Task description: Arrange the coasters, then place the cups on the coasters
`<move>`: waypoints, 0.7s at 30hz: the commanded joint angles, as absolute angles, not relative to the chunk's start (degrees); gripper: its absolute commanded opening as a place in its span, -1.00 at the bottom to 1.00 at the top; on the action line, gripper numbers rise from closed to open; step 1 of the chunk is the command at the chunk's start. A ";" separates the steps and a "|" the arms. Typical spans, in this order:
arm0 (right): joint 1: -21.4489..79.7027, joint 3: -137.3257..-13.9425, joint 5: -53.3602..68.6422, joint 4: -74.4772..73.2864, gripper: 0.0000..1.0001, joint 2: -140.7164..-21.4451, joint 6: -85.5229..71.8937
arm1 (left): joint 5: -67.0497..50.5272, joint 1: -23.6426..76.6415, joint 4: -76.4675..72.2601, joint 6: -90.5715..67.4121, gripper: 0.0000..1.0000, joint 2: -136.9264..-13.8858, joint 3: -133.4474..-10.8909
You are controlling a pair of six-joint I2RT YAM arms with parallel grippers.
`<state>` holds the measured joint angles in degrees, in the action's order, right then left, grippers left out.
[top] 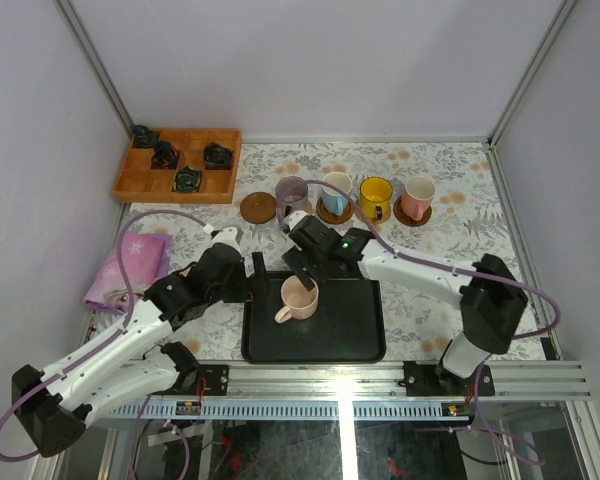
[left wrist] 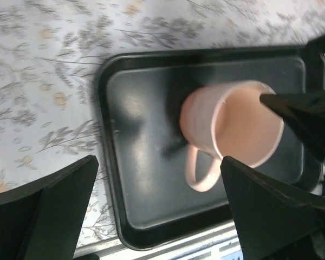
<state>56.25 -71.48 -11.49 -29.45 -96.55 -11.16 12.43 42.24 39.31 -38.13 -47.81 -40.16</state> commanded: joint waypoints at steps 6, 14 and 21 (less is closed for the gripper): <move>53.41 -71.67 -23.06 -27.77 0.60 -80.23 -16.71 | -2.57 46.83 30.45 -23.63 0.88 -54.22 -42.04; 51.91 -68.67 -34.81 -24.18 0.58 -71.73 -18.80 | -0.50 53.56 31.41 -22.91 0.76 -60.84 -44.02; 51.59 -67.29 -37.09 -22.67 0.56 -69.79 -18.00 | 8.06 57.12 29.14 -22.32 0.59 -68.04 -44.09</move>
